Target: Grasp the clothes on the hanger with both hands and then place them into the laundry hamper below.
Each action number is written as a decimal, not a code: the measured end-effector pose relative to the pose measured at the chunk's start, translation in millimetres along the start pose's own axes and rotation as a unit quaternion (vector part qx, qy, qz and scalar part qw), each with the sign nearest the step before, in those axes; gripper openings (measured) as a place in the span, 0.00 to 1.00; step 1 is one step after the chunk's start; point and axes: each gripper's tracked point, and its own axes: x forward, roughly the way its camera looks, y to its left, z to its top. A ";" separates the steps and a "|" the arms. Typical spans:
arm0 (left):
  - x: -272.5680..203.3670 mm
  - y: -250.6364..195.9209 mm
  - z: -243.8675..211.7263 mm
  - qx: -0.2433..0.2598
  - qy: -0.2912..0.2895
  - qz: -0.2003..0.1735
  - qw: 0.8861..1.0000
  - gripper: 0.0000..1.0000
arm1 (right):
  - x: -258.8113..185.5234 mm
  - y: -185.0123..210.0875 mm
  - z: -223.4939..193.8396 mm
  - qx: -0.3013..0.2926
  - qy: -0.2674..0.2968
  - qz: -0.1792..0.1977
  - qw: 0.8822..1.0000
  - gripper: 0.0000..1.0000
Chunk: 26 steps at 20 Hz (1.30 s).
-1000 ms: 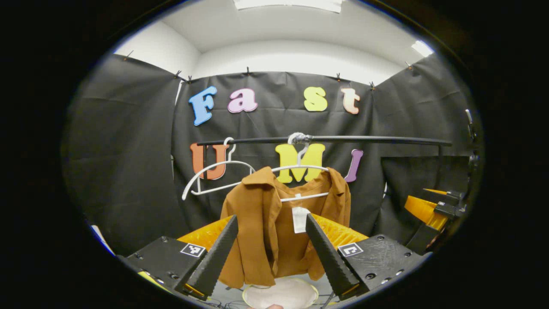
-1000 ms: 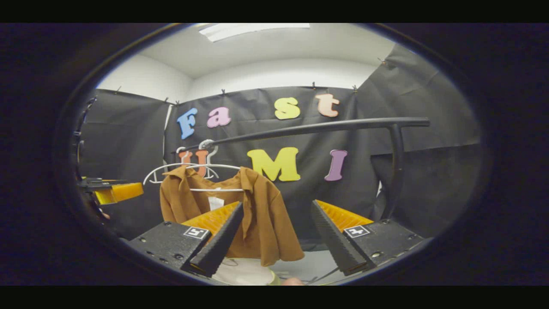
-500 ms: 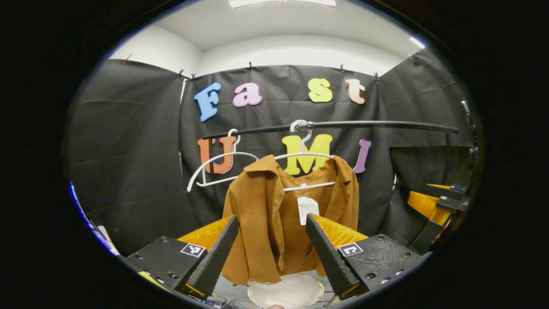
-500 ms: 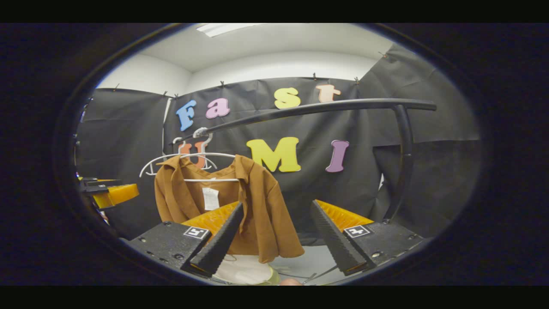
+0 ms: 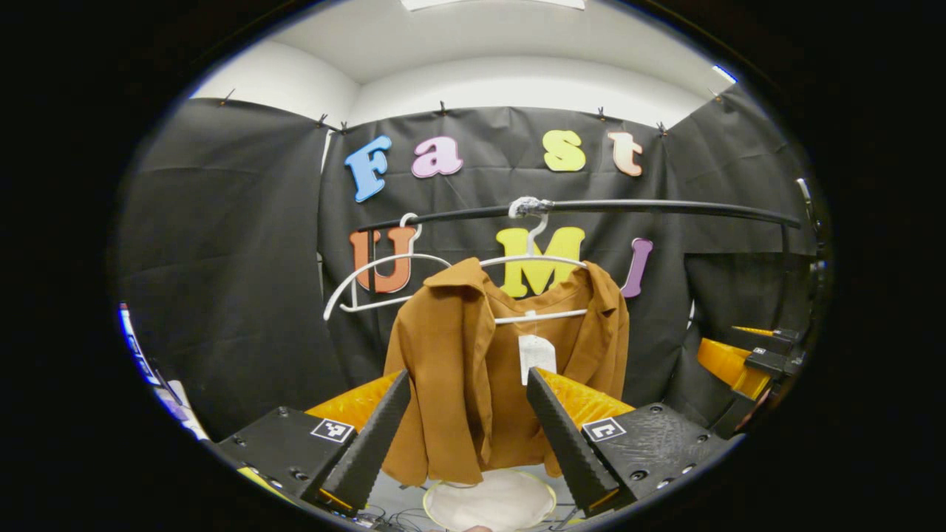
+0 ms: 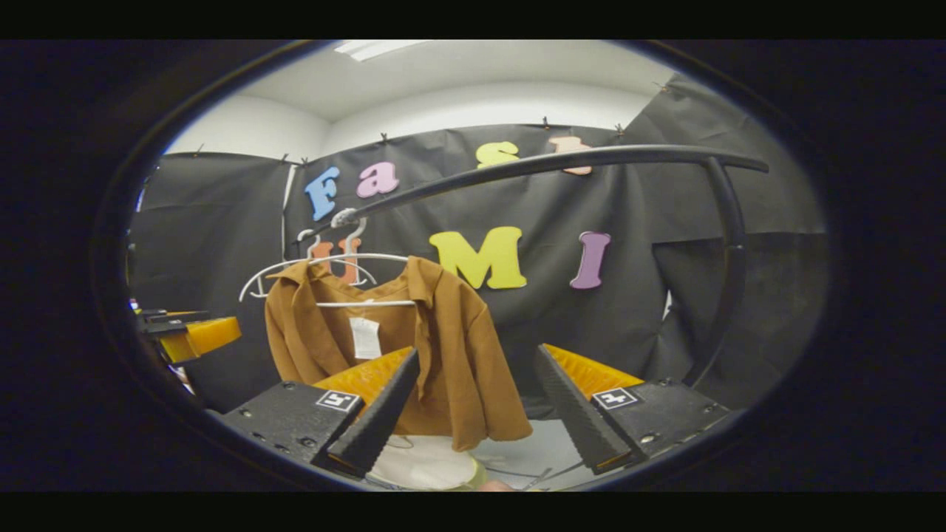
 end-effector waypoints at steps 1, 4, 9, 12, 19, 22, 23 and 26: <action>1.2 -1.5 -3.7 0.000 0.005 0.003 1.000 0.97 | 2.7 1.3 -2.4 0.000 0.001 0.005 1.000 0.97; 3.4 -6.9 -7.6 0.002 0.004 0.012 1.000 1.00 | 14.8 3.2 -10.8 0.002 0.011 0.023 1.000 0.99; 15.2 -12.3 -34.7 -0.010 0.019 0.035 0.999 1.00 | 40.1 5.1 -57.6 0.005 0.065 0.051 0.997 0.96; 34.3 -12.9 -42.9 -0.012 0.029 0.028 0.999 0.96 | 60.5 5.1 -67.1 0.007 0.087 0.050 0.995 1.00; 96.8 -6.7 -59.2 -0.014 0.048 -0.012 0.999 0.96 | 114.3 32.5 -71.9 0.023 0.102 0.038 0.994 0.96; 122.3 -2.5 -61.7 -0.024 0.054 -0.027 0.998 0.97 | 133.7 55.6 -69.0 0.036 0.102 0.051 0.993 0.97; 128.8 -1.1 -61.7 -0.028 0.055 -0.030 0.998 0.97 | 140.8 60.1 -70.6 0.040 0.101 0.052 0.993 0.96; 146.0 -1.7 -62.8 -0.037 0.061 -0.039 0.997 0.96 | 164.1 61.5 -67.1 0.041 0.097 0.040 0.994 0.96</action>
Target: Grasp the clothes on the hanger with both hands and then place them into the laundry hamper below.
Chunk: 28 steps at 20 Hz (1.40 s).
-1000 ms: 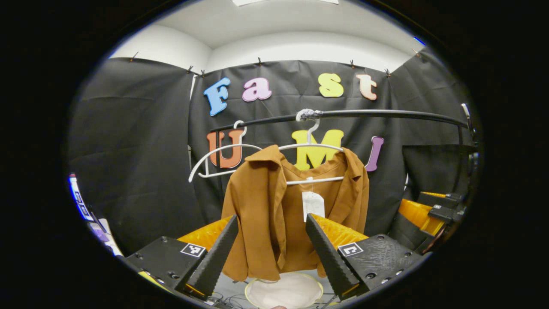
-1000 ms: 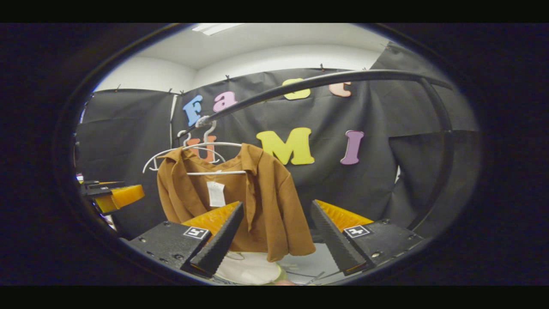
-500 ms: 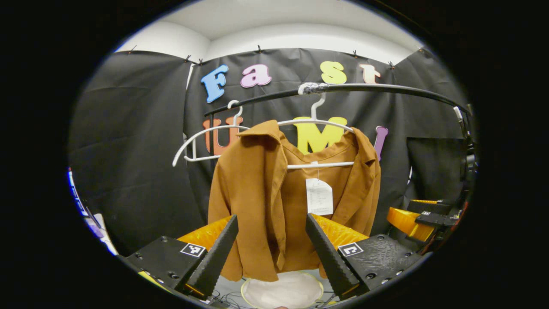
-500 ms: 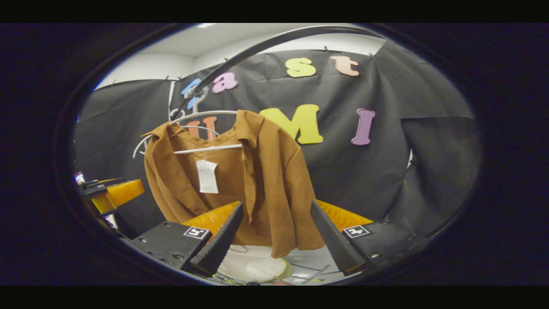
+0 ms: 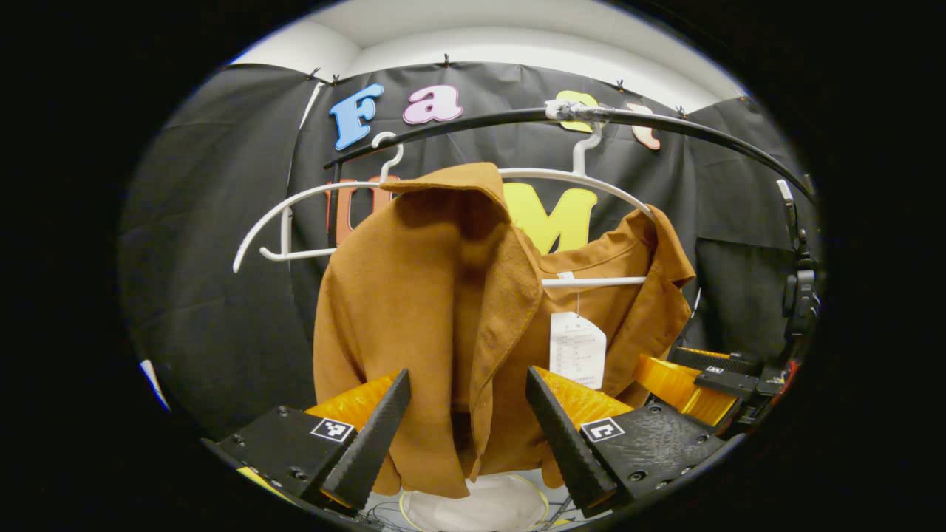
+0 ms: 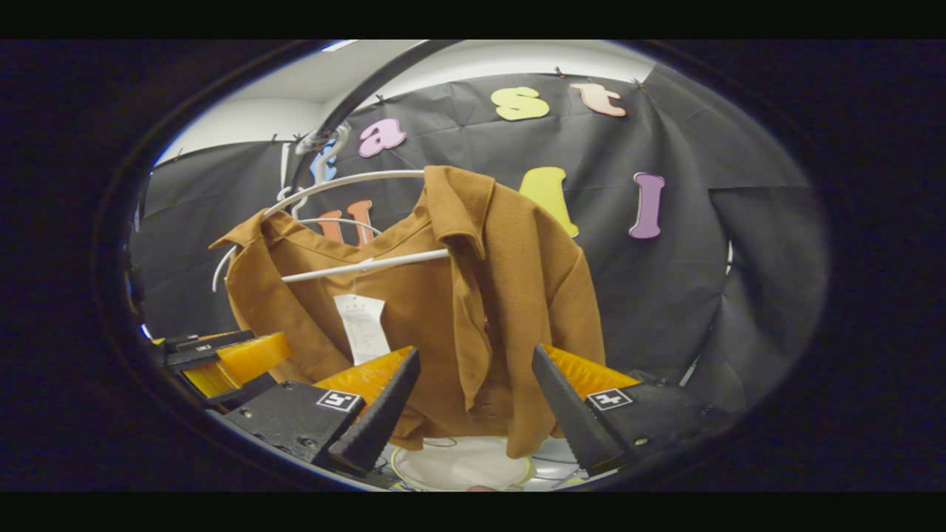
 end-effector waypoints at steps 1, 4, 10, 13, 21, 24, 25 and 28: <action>6.6 2.0 0.3 -0.002 0.002 -0.001 1.000 1.00 | 6.4 -2.0 4.8 0.003 -0.006 -0.005 1.000 0.95; 21.3 3.7 2.5 -0.009 0.003 -0.001 1.000 0.96 | 23.7 3.7 16.4 0.022 -0.017 0.006 1.000 0.87; 44.2 9.2 9.2 -0.018 0.001 0.007 1.000 0.93 | 47.4 3.9 25.7 0.035 -0.020 -0.005 0.999 0.79; 49.6 7.8 10.1 -0.025 -0.003 0.007 1.000 0.90 | 51.2 6.1 26.8 0.033 -0.022 0.000 0.999 0.65; 43.8 21.2 14.1 -0.065 -0.010 0.017 0.998 0.40 | 42.5 -15.6 27.6 0.065 -0.030 0.003 0.997 0.24; 37.3 18.1 13.5 -0.087 -0.003 0.000 0.996 0.07 | 36.0 -25.5 31.0 0.092 -0.033 0.009 0.995 0.16; 36.8 18.5 14.9 -0.090 -0.006 -0.001 0.996 0.04 | 34.0 -27.7 30.6 0.099 -0.035 0.011 0.994 0.15; 31.7 17.8 13.0 -0.097 0.005 -0.008 0.995 0.02 | 25.5 -37.8 35.3 0.134 -0.039 0.018 0.990 0.12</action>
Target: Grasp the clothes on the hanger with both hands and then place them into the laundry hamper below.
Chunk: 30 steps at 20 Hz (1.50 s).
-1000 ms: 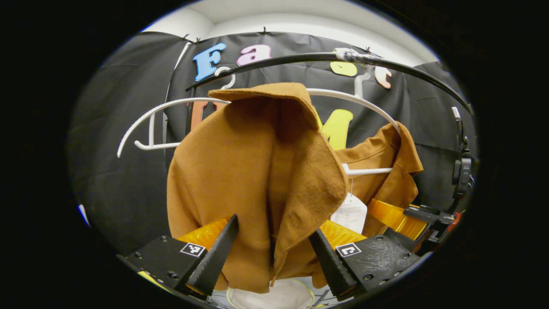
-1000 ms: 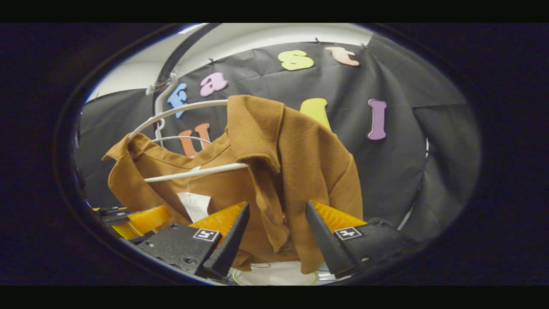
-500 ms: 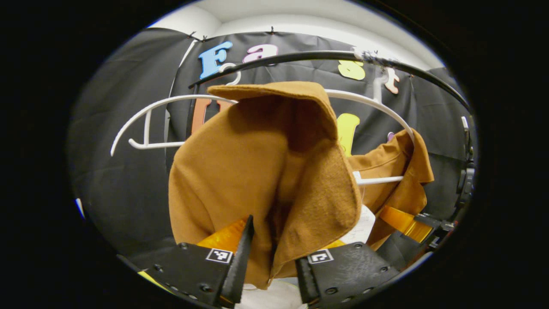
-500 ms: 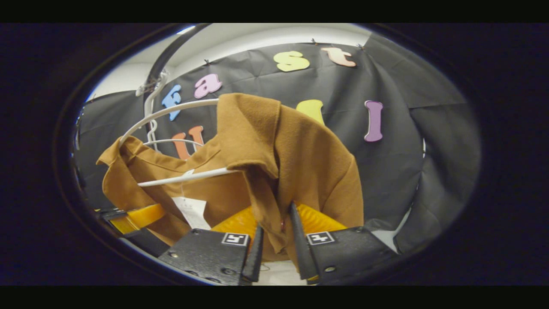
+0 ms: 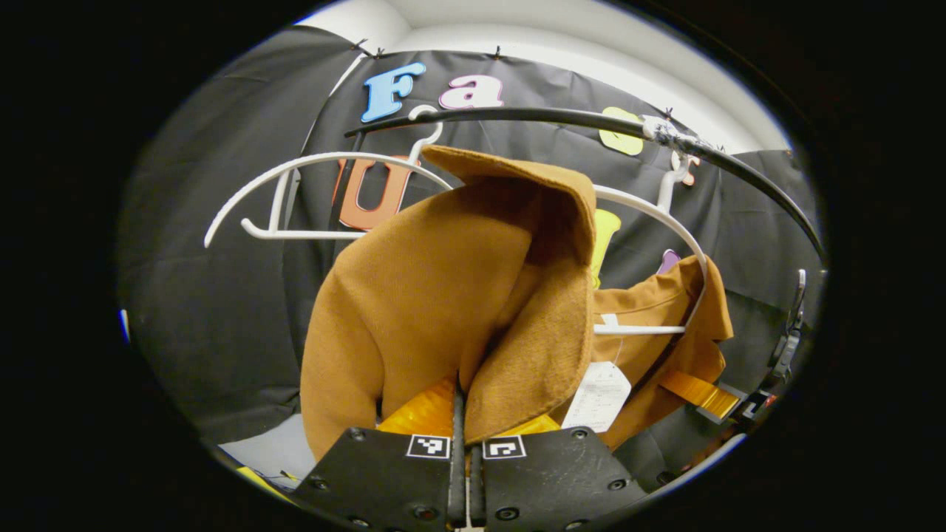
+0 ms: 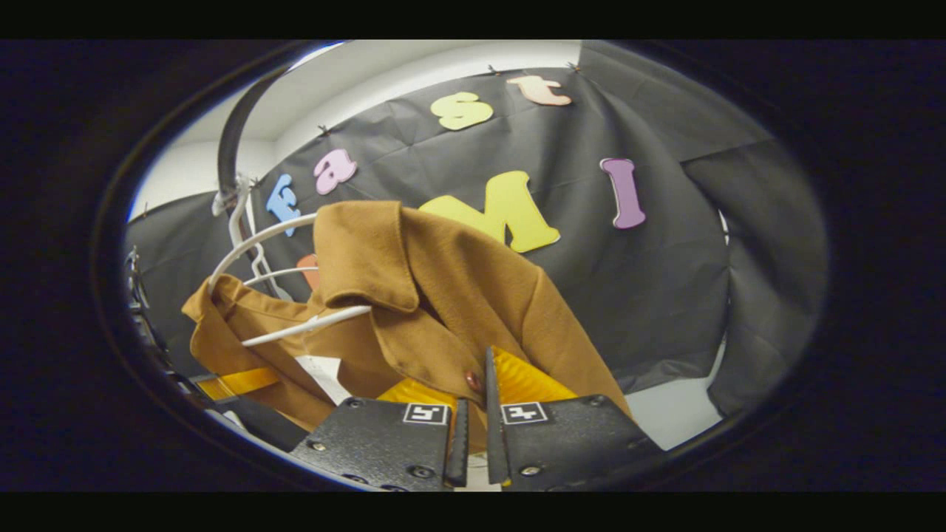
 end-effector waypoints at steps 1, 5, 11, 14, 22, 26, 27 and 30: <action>-3.7 1.3 2.9 -0.003 -0.001 0.002 1.000 0.10 | -2.8 -4.9 4.8 0.008 -0.005 -0.005 1.000 0.12; -17.6 3.9 18.1 -0.013 -0.016 0.001 1.000 0.02 | -7.3 -15.6 19.4 0.031 -0.015 -0.004 0.999 0.10; -33.1 17.8 41.7 -0.027 -0.029 0.000 0.999 0.02 | -10.7 -28.8 46.0 0.116 -0.020 0.017 0.993 0.11; -39.0 29.4 51.3 -0.035 -0.037 0.009 0.999 0.01 | -9.8 -29.8 58.3 0.150 -0.024 0.029 0.988 0.10; -46.3 52.1 75.9 -0.062 -0.051 0.014 0.997 0.01 | -14.0 -30.7 77.0 0.204 -0.031 0.051 0.977 0.11; -43.5 57.2 80.5 -0.056 -0.053 0.011 0.997 0.01 | -6.0 -34.4 87.3 0.235 -0.039 0.050 0.970 0.09; -42.5 58.6 82.0 -0.056 -0.053 0.008 0.997 0.02 | -1.8 -35.8 88.6 0.251 -0.039 0.050 0.966 0.10; -35.6 65.4 85.3 -0.069 -0.049 0.002 0.996 0.02 | 12.8 -38.7 91.4 0.281 -0.037 0.051 0.958 0.08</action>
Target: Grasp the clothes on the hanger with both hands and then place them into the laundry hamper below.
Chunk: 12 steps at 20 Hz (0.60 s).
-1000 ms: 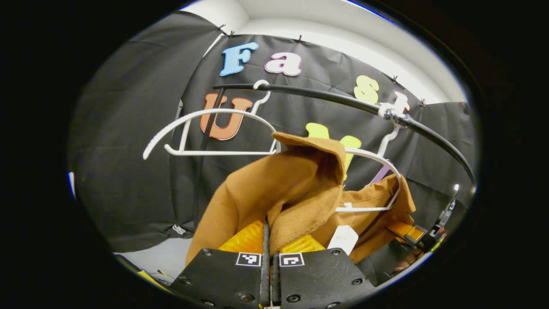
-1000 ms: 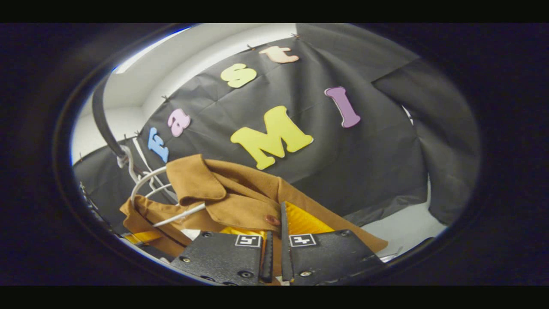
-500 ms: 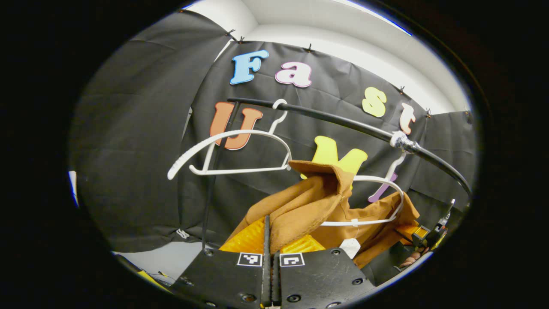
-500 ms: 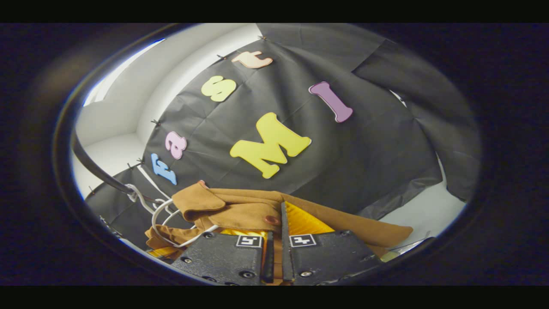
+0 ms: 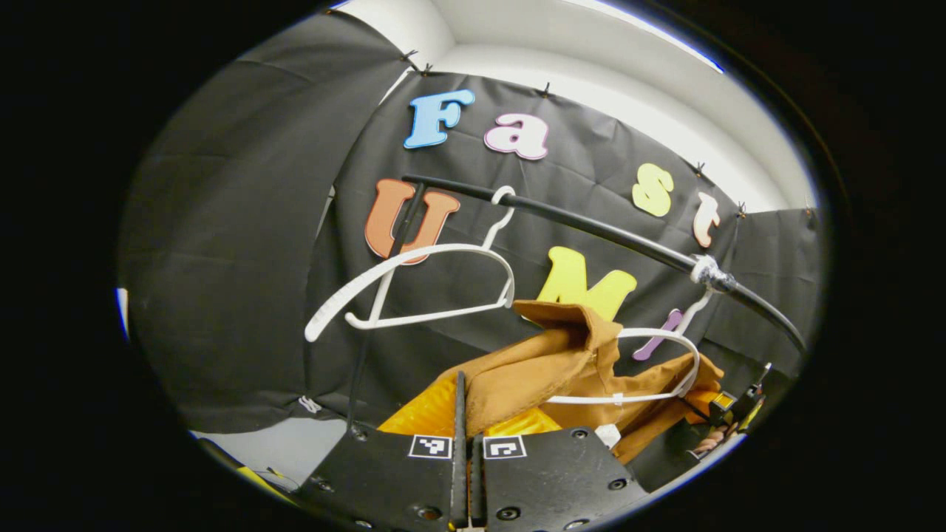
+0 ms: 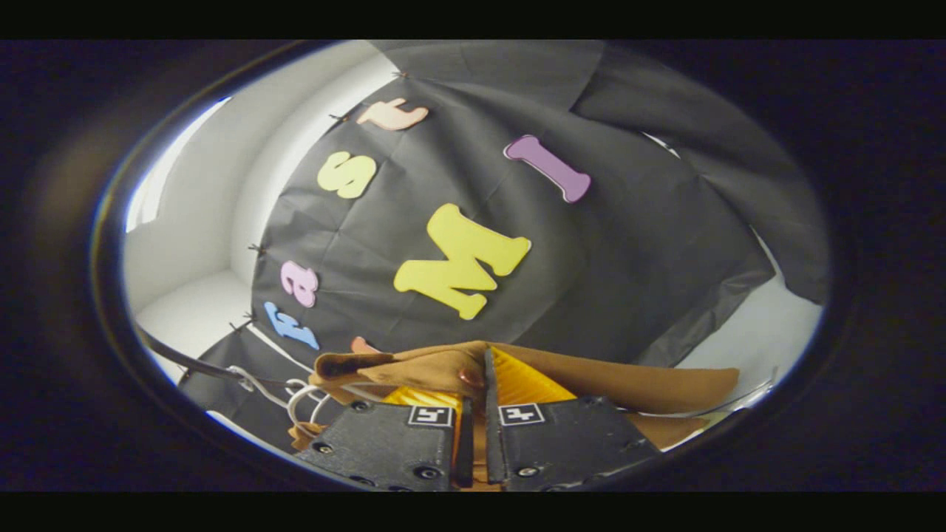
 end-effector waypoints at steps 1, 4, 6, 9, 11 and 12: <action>2.0 2.6 -1.6 0.001 0.004 0.001 1.000 0.02 | 6.0 -3.4 0.7 -0.002 -0.001 -0.006 1.000 0.07; 4.7 13.4 4.7 0.013 0.001 0.008 1.000 0.02 | 12.7 -8.7 7.4 0.015 0.003 -0.012 1.000 0.06; 9.3 30.0 4.0 0.005 0.004 0.017 1.000 0.02 | 16.2 -15.8 11.3 0.025 0.003 -0.016 1.000 0.06; 13.6 35.2 -27.8 -0.008 0.033 0.017 0.999 0.02 | 13.5 -12.1 -9.9 0.017 0.027 0.004 0.999 0.06; 17.1 42.1 -46.6 -0.015 0.054 0.019 0.998 0.01 | 17.1 -20.1 -18.7 -0.003 0.036 -0.007 0.999 0.06; 18.0 44.7 -54.0 -0.017 0.062 0.019 0.998 0.01 | 15.7 -22.6 -23.5 -0.005 0.041 -0.010 0.999 0.06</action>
